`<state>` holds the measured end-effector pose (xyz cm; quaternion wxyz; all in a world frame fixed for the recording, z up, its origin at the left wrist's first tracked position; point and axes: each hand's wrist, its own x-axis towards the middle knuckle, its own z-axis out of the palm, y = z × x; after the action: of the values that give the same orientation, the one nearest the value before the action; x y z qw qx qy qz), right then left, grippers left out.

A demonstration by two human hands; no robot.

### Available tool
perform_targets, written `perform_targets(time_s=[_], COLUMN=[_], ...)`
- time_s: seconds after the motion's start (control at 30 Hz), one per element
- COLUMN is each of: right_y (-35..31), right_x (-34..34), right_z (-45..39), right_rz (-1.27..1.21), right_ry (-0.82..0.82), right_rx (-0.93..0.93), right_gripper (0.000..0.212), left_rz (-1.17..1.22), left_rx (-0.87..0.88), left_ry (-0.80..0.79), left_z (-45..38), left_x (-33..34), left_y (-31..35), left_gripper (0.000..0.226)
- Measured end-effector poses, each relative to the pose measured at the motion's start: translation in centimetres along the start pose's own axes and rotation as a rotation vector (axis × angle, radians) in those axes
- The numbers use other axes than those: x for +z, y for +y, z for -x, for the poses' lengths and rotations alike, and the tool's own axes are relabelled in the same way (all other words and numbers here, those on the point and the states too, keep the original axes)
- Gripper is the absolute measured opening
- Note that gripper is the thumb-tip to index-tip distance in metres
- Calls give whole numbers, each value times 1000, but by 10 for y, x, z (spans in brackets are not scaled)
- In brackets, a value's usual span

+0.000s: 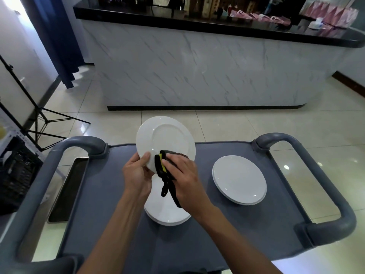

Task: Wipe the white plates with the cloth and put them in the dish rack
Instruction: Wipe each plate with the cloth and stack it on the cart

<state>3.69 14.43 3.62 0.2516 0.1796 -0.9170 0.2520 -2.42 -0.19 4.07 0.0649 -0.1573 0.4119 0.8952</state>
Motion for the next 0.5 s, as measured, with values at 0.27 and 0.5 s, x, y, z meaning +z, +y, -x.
perform_targets(time_s=[0.27, 0.5], right_y=[19, 34], right_x=[-7, -37], right_z=[24, 5], right_rz=[15, -37], right_ry=[64, 123], right_rx=[36, 285], right_gripper=[43, 42], left_rz=[-4, -52], left_rx=[-21, -53], left_ry=[-12, -112], left_z=[1, 3], left_x=[-3, -12], left_y=[0, 7], left_gripper=[21, 23])
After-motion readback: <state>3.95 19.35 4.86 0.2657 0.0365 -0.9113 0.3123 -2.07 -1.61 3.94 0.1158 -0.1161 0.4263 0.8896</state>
